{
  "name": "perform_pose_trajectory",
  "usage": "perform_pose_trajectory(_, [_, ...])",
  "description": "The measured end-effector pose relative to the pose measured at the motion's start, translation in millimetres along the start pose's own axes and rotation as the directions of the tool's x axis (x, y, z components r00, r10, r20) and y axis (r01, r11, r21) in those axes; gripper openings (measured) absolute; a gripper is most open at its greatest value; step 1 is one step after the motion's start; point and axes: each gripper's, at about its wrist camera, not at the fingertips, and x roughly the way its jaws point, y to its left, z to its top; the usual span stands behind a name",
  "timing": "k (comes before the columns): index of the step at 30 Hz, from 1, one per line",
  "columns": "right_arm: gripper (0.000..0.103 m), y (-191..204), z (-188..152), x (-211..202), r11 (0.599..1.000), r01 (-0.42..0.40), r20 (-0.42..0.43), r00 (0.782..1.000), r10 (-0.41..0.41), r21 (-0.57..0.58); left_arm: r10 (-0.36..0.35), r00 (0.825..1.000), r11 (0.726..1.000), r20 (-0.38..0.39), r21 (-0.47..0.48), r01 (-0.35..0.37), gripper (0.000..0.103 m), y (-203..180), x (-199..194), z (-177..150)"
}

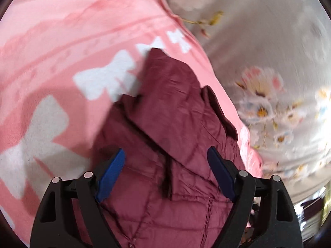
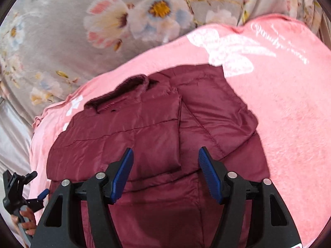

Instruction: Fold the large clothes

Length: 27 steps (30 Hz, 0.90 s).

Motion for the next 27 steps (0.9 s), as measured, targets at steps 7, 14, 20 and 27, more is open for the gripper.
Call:
perform_pose_trajectory(7, [0.006,19,17,17,0.999,-0.023,-0.053,0.998,0.021,-0.025,-0.065,0.998,0.988,-0.006,-0.143,0.063,0.074,22,22,16])
perform_pose_trajectory(14, [0.002,43,64,-47,0.971,-0.241,0.066,0.968,0.241,-0.007,0.024,0.999,0.986,0.022,-0.168,-0.02,0.045,16,38,43])
perform_pose_trajectory(20, [0.002,37,67,-71,0.987,-0.093,0.146,0.983,0.112,-0.131,0.228,0.969,0.973,0.094,0.003,-0.229,0.015,-4,40,56])
perform_pose_trajectory(27, [0.002,12,24,13,0.974,0.113,-0.001,0.993,-0.115,-0.196,0.368,0.916,0.92,0.158,0.077,-0.383,0.0,4,48,34])
